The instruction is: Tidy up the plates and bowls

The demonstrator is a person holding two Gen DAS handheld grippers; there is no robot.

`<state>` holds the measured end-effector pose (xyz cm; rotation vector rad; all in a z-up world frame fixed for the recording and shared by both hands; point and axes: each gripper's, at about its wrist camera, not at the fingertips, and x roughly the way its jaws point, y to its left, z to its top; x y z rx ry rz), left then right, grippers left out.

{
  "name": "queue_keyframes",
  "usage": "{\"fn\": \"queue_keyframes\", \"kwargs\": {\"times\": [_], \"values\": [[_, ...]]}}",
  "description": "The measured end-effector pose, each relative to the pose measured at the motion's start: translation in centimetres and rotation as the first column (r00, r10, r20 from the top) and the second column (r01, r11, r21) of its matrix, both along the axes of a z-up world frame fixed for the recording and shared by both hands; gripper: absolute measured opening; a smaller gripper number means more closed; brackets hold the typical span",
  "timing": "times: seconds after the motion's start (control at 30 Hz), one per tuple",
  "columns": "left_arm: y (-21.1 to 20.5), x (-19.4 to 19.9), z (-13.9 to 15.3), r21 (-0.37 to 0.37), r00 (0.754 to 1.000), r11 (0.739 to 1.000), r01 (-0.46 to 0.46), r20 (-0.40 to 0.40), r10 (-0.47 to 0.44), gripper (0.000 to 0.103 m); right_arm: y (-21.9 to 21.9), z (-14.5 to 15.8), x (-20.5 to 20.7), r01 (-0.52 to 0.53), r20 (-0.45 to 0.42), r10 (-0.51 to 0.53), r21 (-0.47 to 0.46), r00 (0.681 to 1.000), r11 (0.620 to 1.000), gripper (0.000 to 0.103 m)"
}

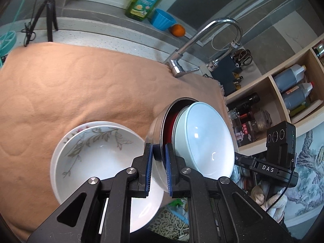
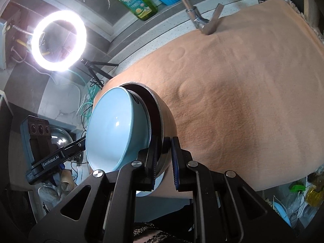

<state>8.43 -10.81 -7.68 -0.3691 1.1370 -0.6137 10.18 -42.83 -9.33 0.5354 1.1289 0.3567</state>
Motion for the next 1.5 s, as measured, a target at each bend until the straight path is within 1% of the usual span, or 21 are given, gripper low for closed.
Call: {"fn": "queue_keyframes", "kwargs": {"times": [0.47, 0.73, 0.97, 1.5], "values": [[5.1, -1.4, -1.1, 0.015, 0.995, 0.995, -0.098, -0.023, 0.098, 0.008, 5.0, -1.1, 0.1, -0.105, -0.019, 0.105, 0.005, 0.994, 0.994, 0.014], [7.2, -1.9, -1.9, 0.026, 0.990, 0.990, -0.135, -0.039, 0.136, 0.008, 7.2, -1.9, 0.2, -0.133, -0.035, 0.133, 0.001, 0.990, 0.991, 0.014], [7.9, -2.0, -2.6, 0.036, 0.987, 0.988, -0.151, -0.053, 0.153, 0.008, 8.7, -2.5, 0.3, -0.149, -0.053, 0.148, -0.011, 0.988, 0.989, 0.014], [8.5, -2.2, -3.3, 0.045, 0.983, 0.985, -0.167, -0.066, 0.170, 0.008, 9.6, -3.3, 0.7, -0.159, -0.068, 0.157, -0.026, 0.985, 0.987, 0.014]]}}
